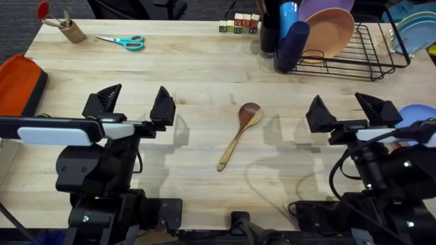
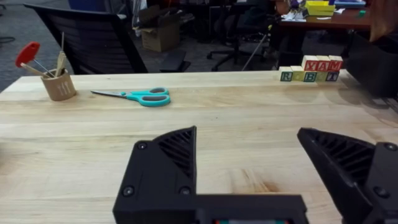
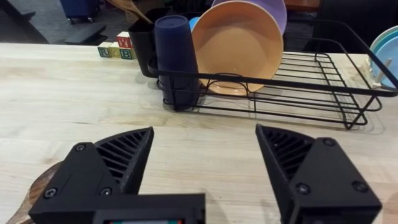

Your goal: Pick up the spoon on the table one by one and put them onto the rack

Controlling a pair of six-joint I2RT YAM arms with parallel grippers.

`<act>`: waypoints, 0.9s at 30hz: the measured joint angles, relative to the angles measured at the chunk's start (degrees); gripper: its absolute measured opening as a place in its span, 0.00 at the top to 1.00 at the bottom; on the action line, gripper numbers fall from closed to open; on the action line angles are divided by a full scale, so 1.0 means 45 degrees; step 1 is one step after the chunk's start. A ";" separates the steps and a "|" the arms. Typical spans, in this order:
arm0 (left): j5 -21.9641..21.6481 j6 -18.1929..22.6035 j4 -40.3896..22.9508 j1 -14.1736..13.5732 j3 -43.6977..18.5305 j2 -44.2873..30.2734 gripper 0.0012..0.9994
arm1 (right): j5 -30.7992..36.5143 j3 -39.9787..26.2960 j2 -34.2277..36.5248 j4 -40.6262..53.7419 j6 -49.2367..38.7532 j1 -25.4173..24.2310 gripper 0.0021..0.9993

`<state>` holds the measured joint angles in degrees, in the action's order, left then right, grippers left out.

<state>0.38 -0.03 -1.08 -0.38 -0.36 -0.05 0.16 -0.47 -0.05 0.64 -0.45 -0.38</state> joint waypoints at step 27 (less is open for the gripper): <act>0.0463 0.0010 -0.3277 -0.0005 -0.3864 -0.1548 0.01 | -0.0146 -0.4222 0.1820 0.6025 0.0005 -0.0005 0.00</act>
<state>2.47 0.01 -15.83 -0.40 -17.75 -7.02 -0.49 -19.47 8.13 27.76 -0.43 -0.40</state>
